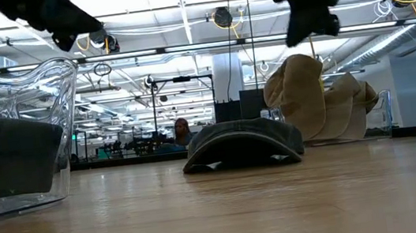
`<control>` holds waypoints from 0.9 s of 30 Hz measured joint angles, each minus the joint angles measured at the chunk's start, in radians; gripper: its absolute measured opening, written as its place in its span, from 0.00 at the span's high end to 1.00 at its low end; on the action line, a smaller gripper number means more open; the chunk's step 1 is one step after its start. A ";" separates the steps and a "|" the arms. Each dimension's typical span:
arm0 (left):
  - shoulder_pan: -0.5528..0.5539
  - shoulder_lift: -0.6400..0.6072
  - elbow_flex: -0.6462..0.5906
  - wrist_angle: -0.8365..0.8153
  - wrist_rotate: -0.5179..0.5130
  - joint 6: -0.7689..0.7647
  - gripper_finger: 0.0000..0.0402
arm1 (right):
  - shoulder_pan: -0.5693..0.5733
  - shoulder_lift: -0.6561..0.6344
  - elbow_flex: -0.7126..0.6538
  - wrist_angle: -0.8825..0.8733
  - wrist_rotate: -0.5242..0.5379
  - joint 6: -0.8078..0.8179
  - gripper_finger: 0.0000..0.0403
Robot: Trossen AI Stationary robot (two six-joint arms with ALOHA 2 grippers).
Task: Pick & Place hat
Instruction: Put the black cap into the bottom transparent bin
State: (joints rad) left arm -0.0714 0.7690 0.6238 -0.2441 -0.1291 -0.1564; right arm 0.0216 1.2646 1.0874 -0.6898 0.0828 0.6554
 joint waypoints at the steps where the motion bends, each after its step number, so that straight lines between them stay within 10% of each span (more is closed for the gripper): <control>1: -0.006 0.030 0.012 0.006 0.000 -0.018 0.99 | 0.009 0.008 0.000 -0.027 0.001 0.042 1.00; 13: 0.010 0.408 0.211 -0.041 0.052 -0.101 0.90 | 0.068 0.040 -0.100 -0.018 0.048 0.156 1.00; 27: 0.197 0.871 0.670 -0.242 0.235 -0.201 0.46 | 0.166 0.004 -0.327 0.038 -0.036 0.215 1.00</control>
State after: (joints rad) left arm 0.1257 1.6397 1.2939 -0.4865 0.1060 -0.3570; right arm 0.1878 1.2688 0.7605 -0.6522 0.0469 0.8707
